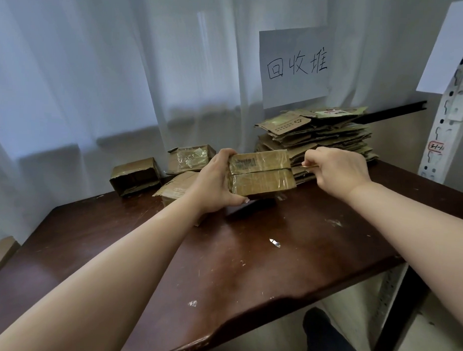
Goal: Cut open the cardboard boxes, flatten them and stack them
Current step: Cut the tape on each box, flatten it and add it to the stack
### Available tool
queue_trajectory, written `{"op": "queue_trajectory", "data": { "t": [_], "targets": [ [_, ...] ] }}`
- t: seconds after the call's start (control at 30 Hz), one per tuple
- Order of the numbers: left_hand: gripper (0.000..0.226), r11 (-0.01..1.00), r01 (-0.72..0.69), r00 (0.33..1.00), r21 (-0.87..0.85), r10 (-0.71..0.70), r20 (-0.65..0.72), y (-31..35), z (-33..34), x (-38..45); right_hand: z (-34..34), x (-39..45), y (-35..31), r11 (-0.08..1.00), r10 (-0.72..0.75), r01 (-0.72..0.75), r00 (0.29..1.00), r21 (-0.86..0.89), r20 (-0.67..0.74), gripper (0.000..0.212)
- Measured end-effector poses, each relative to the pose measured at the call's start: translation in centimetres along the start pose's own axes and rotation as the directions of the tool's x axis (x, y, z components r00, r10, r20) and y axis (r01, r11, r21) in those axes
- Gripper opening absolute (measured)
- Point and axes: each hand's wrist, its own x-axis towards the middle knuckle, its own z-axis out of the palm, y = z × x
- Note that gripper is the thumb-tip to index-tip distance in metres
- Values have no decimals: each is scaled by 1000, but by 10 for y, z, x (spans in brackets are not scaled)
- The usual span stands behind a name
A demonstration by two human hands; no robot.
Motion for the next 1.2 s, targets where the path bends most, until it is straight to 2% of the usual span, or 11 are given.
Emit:
{"op": "queue_trajectory", "data": {
  "t": [0.07, 0.13, 0.23, 0.33, 0.43, 0.63, 0.9, 1.2],
  "targets": [
    [94, 1000, -9, 1000, 12, 9, 2, 2, -1, 1, 0, -1, 4, 998, 52, -50, 998, -45, 33, 17],
    [94, 1000, -9, 1000, 21, 9, -1, 0, -3, -1, -1, -5, 14, 984, 168, -163, 982, -72, 81, 17],
    [95, 1000, 2, 1000, 22, -2, -13, -5, -5, -5, 2, -11, 24, 933, 311, -327, 943, 150, 121, 8],
    [97, 1000, -2, 1000, 12, 2, -23, -4, -1, -5, 4, -7, 14, 867, 302, -350, 935, 354, 186, 9],
    [97, 1000, -6, 1000, 31, 7, -25, -2, 0, -3, 4, 0, 1, 841, 296, -356, 933, 408, 203, 13],
    [96, 999, -5, 1000, 41, 6, -24, -5, 0, -3, 11, 4, -6, 820, 325, -392, 919, 418, 224, 16],
    [101, 998, 23, 1000, 53, -23, -1, -8, 0, -3, 18, 5, -6, 747, 333, -416, 909, 519, 249, 19],
    [113, 993, 53, 997, 102, -59, 51, -11, -2, -1, 5, -7, -6, 820, 256, -347, 934, 455, 249, 27]
  ]
}}
